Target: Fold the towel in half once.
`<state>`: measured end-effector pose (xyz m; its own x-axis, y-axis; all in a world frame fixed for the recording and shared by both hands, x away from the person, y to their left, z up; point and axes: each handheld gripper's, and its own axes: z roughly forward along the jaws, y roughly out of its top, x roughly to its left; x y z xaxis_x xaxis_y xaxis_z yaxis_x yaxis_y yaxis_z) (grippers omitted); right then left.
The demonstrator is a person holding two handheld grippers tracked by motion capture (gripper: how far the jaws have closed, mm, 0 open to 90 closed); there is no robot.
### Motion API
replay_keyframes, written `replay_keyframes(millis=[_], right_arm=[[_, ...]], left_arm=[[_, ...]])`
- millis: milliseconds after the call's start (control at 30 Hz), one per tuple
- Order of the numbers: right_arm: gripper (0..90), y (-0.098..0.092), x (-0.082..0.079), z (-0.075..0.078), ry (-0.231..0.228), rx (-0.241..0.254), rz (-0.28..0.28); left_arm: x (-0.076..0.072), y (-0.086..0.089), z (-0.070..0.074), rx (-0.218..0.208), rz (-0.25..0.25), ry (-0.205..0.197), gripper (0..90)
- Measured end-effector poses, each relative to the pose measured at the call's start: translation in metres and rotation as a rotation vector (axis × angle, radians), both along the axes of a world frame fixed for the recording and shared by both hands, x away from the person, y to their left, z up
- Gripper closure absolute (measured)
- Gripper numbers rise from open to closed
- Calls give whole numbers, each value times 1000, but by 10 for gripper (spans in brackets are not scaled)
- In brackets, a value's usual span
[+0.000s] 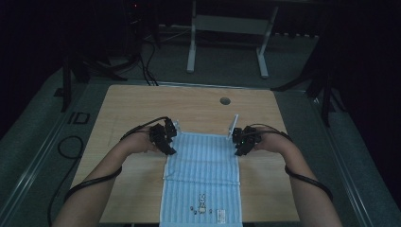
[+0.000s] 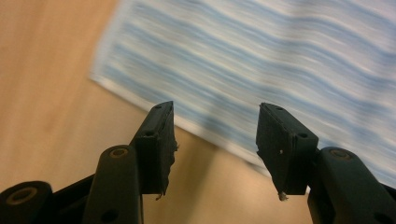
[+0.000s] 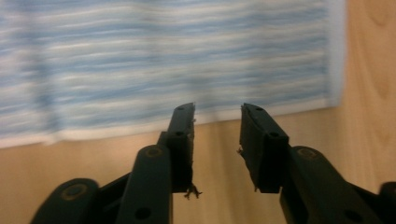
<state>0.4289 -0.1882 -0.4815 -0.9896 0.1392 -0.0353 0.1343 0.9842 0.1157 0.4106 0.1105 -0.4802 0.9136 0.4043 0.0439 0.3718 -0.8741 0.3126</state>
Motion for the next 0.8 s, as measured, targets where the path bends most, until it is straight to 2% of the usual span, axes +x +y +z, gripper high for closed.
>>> replay_keyframes(millis=[33,67,100,133,200,267,300,333,433,467,533,633,667,700,767,800], right_arm=[[661,0,0,0,0,0,0],[671,1,11,-3,-8,-2,-33],[671,1,17,-4,-8,4,-45],[674,1,22,-5,-20,8,-54],[677,2,30,-6,-33,10,-79],[678,2,37,-7,-63,7,-90],[678,2,40,-8,-75,6,-97],[678,2,43,-10,-90,-1,-102],[669,3,48,-13,-98,-15,-111],[639,5,51,-17,-109,-17,-110],[635,6,52,-19,-112,-21,-115],[607,10,57,-30,-98,-54,-114],[607,10,57,-30,-98,-54,-114],[604,12,58,-33,-77,-71,-110],[603,13,61,-33,-59,-69,-121],[603,13,61,-33,-59,-69,-121]], left_arm=[[0,0,0,0,0,0,476],[13,1,-5,22,45,0,476],[18,1,-7,43,50,-14,476],[23,2,-9,57,58,-11,477],[33,2,-12,68,78,-21,477],[43,2,-15,67,100,-24,477],[47,1,-16,73,104,-42,477],[51,0,-16,73,114,-38,477],[57,-3,-17,75,114,-44,477],[60,-5,-18,74,110,-47,477],[63,-9,-21,64,95,-36,477],[68,-17,-31,98,72,-22,477],[68,-17,-31,98,72,-22,477],[69,-20,-36,108,74,-7,478],[70,-21,-38,118,67,-11,477],[71,-21,-39,108,77,-7,477]])
